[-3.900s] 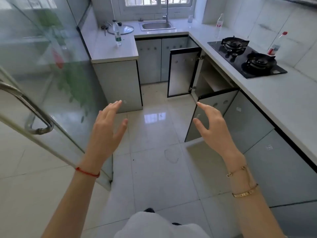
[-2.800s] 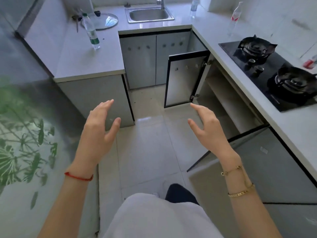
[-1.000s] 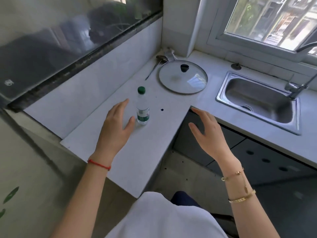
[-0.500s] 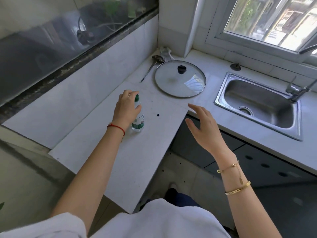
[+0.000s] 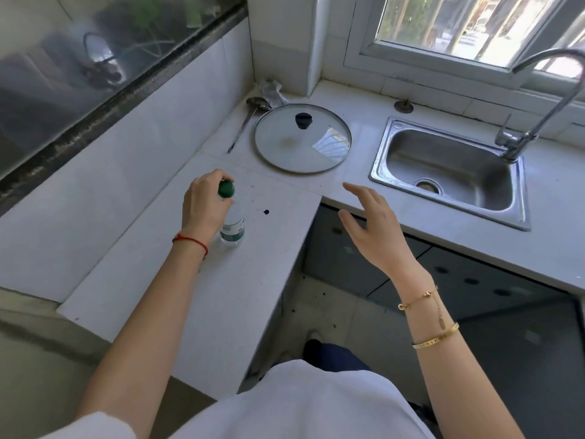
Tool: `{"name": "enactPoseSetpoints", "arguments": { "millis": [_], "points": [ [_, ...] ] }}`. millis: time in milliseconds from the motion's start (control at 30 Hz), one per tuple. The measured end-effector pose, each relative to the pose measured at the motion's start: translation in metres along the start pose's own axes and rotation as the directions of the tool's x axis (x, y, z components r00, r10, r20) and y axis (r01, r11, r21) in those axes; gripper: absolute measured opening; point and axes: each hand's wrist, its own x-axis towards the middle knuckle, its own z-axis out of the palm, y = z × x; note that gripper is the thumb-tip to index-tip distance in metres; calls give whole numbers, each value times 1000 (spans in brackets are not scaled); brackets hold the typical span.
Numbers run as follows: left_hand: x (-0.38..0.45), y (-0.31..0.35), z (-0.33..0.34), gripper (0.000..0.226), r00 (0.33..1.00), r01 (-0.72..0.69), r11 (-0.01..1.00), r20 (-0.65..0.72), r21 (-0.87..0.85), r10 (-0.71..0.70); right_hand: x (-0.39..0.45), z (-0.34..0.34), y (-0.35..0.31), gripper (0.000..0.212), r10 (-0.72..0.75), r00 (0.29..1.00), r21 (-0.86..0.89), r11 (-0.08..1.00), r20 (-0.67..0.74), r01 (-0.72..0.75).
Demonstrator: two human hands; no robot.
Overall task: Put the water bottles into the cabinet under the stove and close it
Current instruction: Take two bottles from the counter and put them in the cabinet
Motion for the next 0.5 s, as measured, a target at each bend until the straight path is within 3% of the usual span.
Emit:
{"name": "enactPoseSetpoints", "arguments": {
  "millis": [267, 500],
  "points": [
    [12, 87, 19, 32, 961, -266, 954, 34, -139, 273, -17, -37, 45, 46, 126, 981, 13, 992, -146, -125],
    [27, 210, 79, 33, 832, -484, 824, 135, -295, 537, -39, -97, 123, 46, 293, 894, 1, 950, -338, -311]
  ]
}}
